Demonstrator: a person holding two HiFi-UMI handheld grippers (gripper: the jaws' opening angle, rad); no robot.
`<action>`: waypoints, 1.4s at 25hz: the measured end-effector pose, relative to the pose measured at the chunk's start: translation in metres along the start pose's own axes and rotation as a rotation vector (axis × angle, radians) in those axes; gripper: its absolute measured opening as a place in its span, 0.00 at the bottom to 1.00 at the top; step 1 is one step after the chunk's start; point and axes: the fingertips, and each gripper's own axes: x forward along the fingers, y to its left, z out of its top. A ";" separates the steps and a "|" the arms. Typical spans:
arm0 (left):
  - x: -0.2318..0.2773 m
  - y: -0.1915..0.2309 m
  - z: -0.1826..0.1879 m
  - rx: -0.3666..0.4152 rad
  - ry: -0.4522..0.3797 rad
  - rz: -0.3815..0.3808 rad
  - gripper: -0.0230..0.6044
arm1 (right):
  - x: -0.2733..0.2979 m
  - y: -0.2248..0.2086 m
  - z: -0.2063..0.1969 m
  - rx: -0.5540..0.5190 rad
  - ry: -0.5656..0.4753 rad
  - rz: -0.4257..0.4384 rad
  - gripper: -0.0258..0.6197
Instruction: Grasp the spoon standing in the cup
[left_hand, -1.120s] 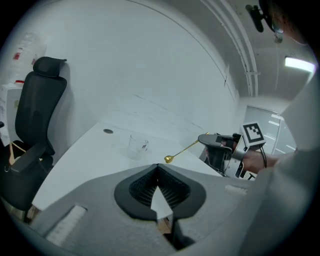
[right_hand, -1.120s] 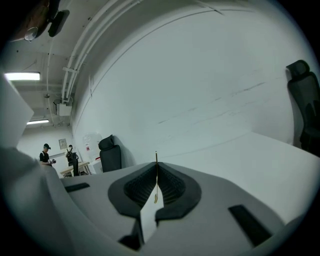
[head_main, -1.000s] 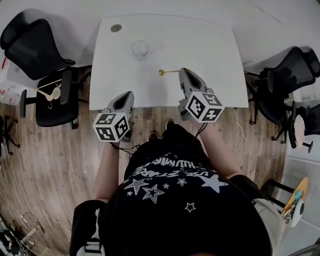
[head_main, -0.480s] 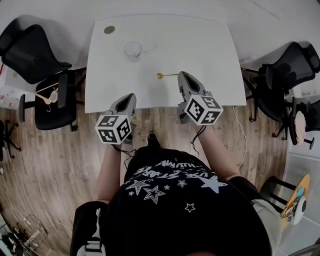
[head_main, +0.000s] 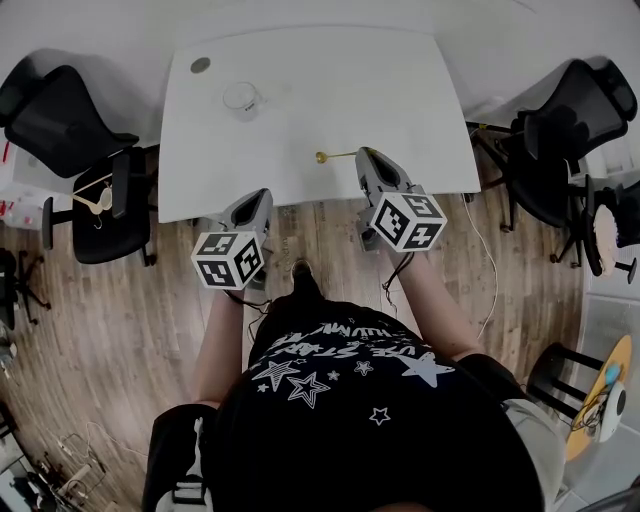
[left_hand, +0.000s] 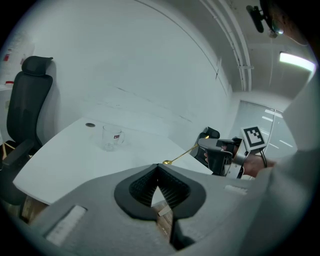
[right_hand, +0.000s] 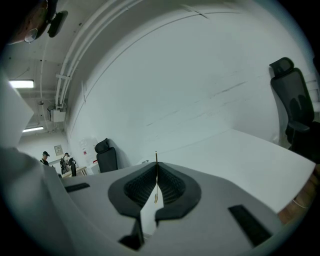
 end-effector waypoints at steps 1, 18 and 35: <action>-0.001 -0.006 -0.001 0.004 -0.002 0.000 0.04 | -0.006 -0.003 0.000 0.001 -0.001 -0.001 0.06; -0.049 -0.098 -0.027 0.043 -0.043 0.014 0.04 | -0.110 -0.006 -0.004 0.017 -0.036 0.040 0.06; -0.113 -0.166 -0.090 0.017 -0.066 0.041 0.04 | -0.214 0.001 -0.044 0.007 -0.010 0.067 0.06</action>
